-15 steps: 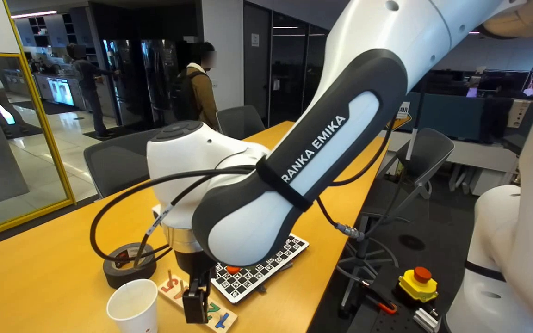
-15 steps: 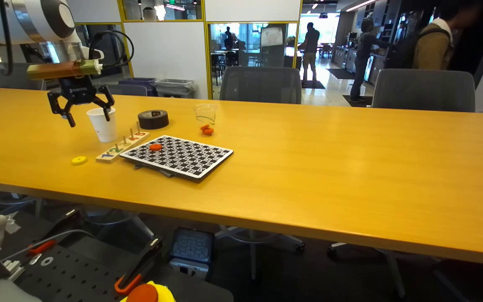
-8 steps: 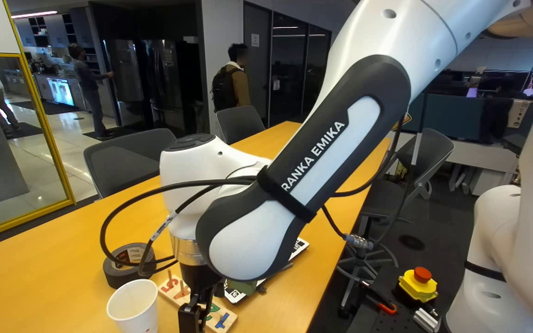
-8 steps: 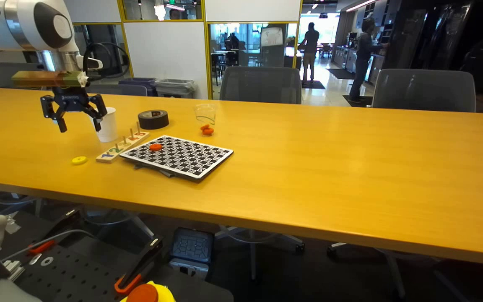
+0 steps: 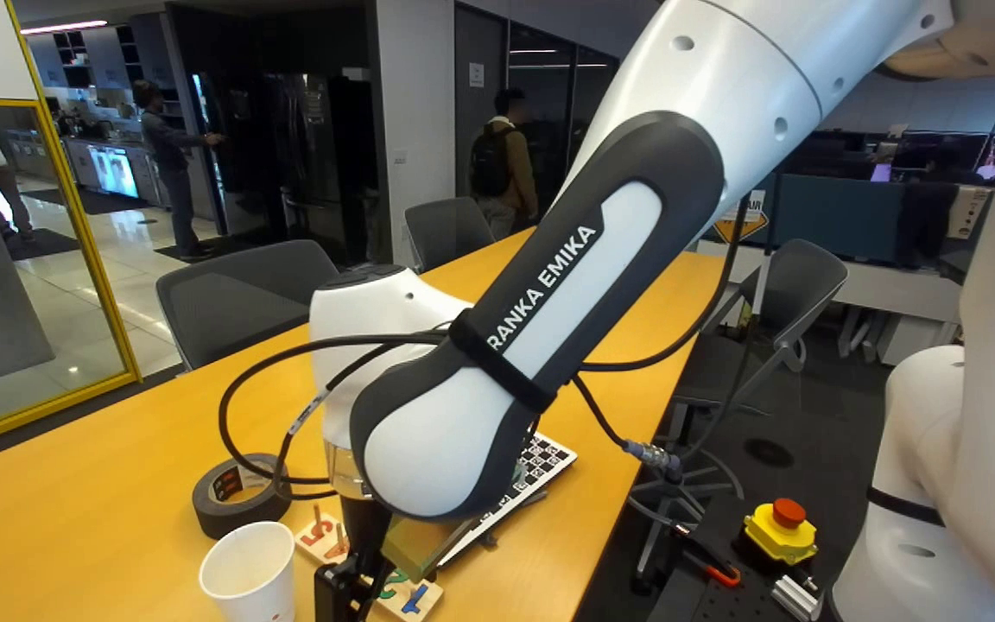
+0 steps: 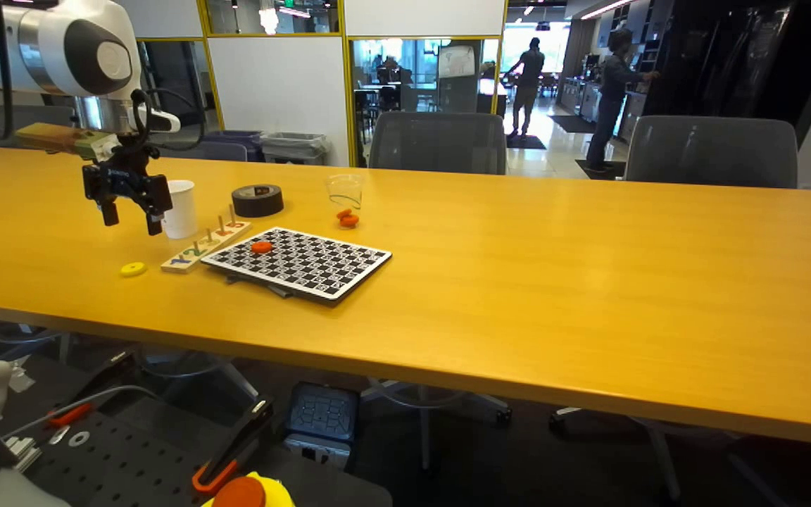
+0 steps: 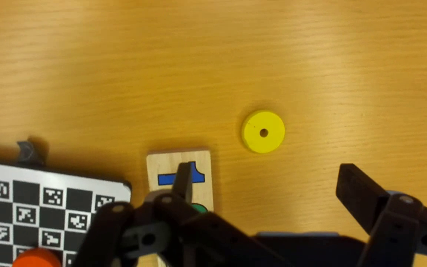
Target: Put the orange circles into the transparent cup and the yellow circles into the white cup.
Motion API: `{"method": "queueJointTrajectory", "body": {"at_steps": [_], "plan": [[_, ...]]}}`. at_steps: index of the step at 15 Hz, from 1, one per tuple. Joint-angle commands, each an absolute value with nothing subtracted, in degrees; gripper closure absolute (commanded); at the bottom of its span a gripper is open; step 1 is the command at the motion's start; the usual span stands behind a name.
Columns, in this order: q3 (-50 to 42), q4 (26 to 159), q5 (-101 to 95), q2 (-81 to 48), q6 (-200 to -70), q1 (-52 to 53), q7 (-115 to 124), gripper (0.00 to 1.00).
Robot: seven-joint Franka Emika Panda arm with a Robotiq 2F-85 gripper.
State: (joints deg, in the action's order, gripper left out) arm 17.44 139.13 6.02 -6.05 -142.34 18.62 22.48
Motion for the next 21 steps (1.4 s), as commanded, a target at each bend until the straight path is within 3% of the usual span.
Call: {"method": "queueJointTrajectory", "body": {"at_steps": [1, 21], "plan": [[16.8, 137.3, 8.6, -8.9, -142.9, 18.9, 29.0, 0.00], [8.8, 136.4, 3.3, -15.8, -152.6, 23.8, 45.7, 0.00]]}}
